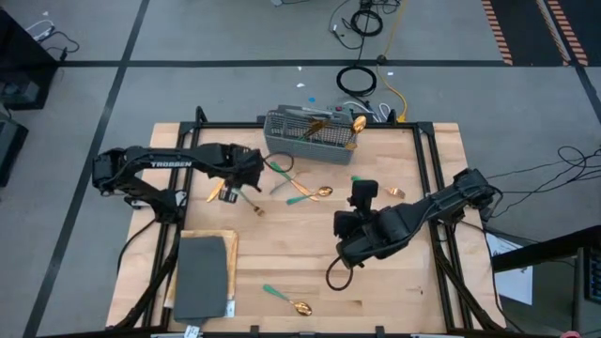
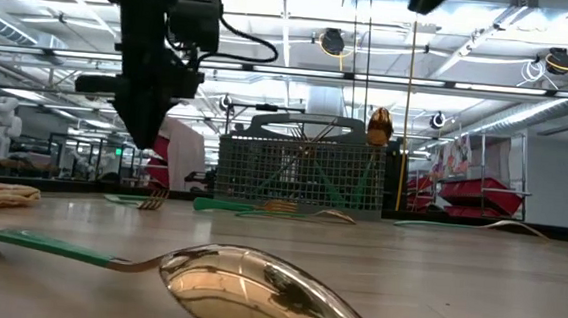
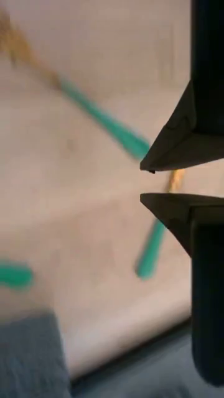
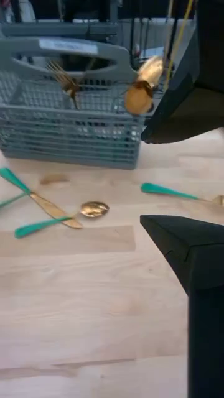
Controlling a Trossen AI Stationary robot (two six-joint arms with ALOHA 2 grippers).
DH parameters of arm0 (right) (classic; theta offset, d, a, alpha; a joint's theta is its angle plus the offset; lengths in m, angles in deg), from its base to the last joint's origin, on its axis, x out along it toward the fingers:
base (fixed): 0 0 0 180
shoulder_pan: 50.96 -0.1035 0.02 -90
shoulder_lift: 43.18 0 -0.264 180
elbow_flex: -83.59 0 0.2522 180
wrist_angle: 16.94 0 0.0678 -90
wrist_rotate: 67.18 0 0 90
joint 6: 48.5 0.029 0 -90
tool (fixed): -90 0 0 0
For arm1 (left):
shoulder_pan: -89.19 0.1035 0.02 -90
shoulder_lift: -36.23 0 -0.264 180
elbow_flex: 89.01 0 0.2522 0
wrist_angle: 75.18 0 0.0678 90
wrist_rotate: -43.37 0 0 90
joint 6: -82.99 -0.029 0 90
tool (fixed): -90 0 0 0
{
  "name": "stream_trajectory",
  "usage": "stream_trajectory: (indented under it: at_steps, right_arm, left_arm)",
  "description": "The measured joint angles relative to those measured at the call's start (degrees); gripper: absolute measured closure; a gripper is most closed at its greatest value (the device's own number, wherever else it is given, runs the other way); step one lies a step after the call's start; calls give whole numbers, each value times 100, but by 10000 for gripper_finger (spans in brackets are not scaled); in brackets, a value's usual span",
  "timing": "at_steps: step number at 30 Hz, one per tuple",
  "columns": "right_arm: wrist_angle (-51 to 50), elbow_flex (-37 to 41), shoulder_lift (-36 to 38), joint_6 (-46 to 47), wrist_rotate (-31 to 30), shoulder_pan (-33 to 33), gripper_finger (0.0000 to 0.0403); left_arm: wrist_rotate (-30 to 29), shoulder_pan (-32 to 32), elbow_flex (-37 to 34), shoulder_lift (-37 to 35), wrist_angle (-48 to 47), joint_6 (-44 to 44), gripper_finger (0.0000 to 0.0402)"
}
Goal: Sort silverware
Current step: Put the green fork into the dishwasher utensil holder
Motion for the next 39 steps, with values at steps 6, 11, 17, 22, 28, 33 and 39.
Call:
stream_trajectory:
  at_steps: [6, 11, 17, 22, 28, 33, 39]
  right_arm:
    - [1, 584, 0, 660, 70, -62, 218]
    - [2, 864, 2, 974, 100, -131, 218]
    - [3, 882, 2, 1068, 103, -256, 218]
    - [3, 882, 2, 1308, 84, -265, 218]
    - [3, 882, 2, 1350, 85, -265, 218]
    - [5, 882, 3, 1498, 84, -265, 218]
    - [3, 882, 2, 1602, 90, -300, 218]
  left_arm:
    - [262, -469, -59, 0, 729, -24, 280]
    - [921, -659, -344, 2, 833, -15, 253]
    - [1108, -818, -719, 2, 871, 44, 248]
    - [1289, -794, -994, 2, 1512, -95, 248]
    - [1564, -740, -1361, 46, 1832, -501, 248]
    - [1559, -543, -1644, 47, 2717, -654, 248]
    - [1634, -223, -1663, 93, 2729, -1001, 248]
